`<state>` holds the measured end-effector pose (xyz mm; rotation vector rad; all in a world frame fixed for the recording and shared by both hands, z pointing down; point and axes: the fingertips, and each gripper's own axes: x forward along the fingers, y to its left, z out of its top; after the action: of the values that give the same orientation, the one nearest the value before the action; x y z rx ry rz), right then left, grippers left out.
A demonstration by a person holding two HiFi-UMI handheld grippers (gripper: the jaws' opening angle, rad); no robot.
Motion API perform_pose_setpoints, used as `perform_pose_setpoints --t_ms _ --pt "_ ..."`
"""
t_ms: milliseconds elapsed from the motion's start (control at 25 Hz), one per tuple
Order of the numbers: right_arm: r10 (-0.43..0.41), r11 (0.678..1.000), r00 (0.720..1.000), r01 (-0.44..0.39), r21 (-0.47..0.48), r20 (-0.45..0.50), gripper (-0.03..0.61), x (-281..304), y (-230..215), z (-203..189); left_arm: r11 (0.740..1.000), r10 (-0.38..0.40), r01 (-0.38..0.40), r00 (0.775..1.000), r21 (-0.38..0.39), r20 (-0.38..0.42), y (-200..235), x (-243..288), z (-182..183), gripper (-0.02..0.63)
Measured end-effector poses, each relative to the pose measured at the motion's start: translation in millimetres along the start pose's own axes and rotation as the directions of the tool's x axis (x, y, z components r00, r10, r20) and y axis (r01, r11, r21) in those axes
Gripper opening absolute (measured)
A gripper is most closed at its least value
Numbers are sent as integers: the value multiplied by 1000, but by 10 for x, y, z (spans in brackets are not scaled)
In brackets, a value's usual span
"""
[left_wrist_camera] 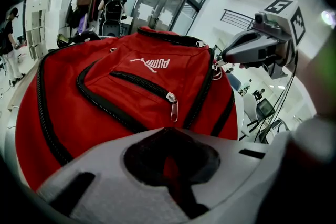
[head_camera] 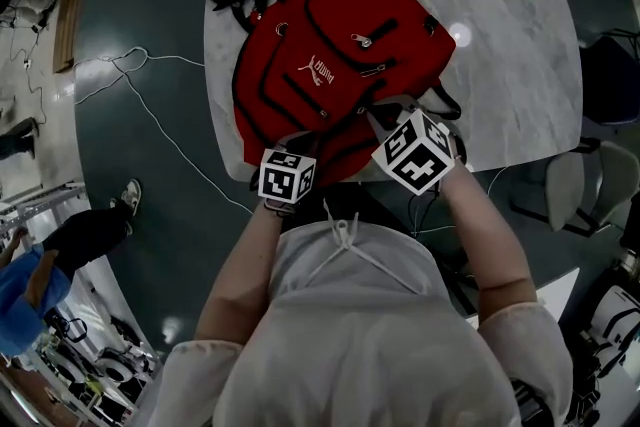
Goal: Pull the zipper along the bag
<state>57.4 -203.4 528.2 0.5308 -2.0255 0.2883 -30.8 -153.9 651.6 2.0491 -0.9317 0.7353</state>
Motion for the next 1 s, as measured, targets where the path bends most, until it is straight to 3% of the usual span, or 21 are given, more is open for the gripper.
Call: perform_pose_setpoints --t_ms 400,600,1000 --pt "44 999 999 -44 -15 5 25 -6 -144 -44 1000 17 -17 1000 11 1 1 -5 -8 18" --pt "71 995 997 -71 -66 -1 25 -36 -191 0 1000 28 -28 1000 12 4 5 -16 -1 18" --pt "-1 999 1000 2 -49 20 25 -258 -658 38 999 39 -39 999 10 3 20 -6 -5 18"
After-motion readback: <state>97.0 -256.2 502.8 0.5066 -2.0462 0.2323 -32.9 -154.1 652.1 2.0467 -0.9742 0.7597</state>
